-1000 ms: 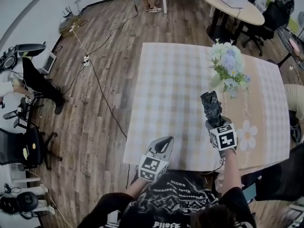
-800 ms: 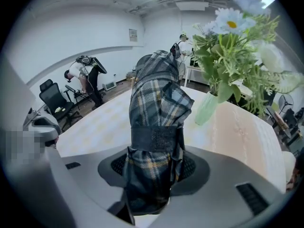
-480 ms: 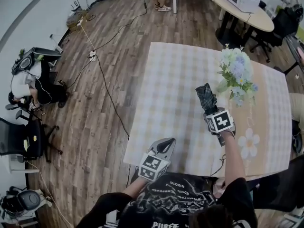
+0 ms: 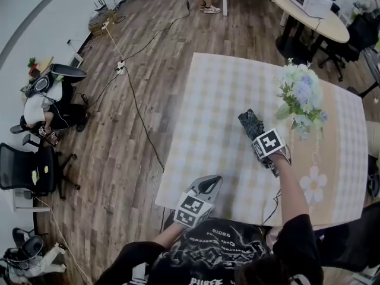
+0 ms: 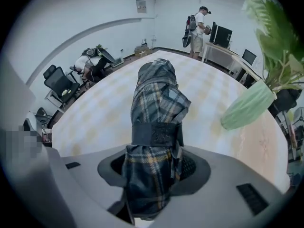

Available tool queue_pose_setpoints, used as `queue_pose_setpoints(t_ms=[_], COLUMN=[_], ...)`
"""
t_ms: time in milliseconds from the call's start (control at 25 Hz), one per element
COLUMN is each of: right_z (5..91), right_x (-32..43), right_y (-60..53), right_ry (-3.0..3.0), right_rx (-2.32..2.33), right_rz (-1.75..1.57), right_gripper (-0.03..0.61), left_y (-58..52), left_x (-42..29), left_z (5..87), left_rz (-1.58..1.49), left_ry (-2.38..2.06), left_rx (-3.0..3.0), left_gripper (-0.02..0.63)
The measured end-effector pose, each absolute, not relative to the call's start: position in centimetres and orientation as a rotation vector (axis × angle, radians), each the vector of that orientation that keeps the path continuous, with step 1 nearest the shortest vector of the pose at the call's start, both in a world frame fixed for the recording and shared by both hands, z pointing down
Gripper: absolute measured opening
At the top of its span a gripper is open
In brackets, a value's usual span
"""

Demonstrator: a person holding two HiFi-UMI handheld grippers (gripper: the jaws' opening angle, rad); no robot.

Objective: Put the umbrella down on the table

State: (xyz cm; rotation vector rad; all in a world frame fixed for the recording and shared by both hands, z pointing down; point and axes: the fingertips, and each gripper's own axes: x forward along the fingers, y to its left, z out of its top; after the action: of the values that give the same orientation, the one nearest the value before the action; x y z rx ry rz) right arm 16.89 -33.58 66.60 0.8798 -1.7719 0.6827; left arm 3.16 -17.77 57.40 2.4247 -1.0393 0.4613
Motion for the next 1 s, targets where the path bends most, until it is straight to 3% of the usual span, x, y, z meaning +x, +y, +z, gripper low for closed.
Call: queue_pose_setpoints(t_ms=[520, 800, 1000], right_z=[68.9, 67.2, 62.7], right_x=[16.2, 16.1, 16.0], right_y=[-34.1, -34.4, -34.3], right_ry=[-1.713, -1.841, -1.97], right_rx=[0.811, 0.899, 0.95], right_rz=[0.69, 0.746, 0.682], right_gripper=[0.232, 0.391, 0.41], left_y=[-18.4, -18.2, -18.0], left_x=[2.6, 2.5, 2.2], left_z=[57.6, 57.4, 57.1], left_rz=[0.465, 0.45, 0.429], left_ry=[-1.083, -1.088, -1.102], left_rx=[2.417, 2.424, 2.43], left_gripper=[0.02, 0.02, 0.02])
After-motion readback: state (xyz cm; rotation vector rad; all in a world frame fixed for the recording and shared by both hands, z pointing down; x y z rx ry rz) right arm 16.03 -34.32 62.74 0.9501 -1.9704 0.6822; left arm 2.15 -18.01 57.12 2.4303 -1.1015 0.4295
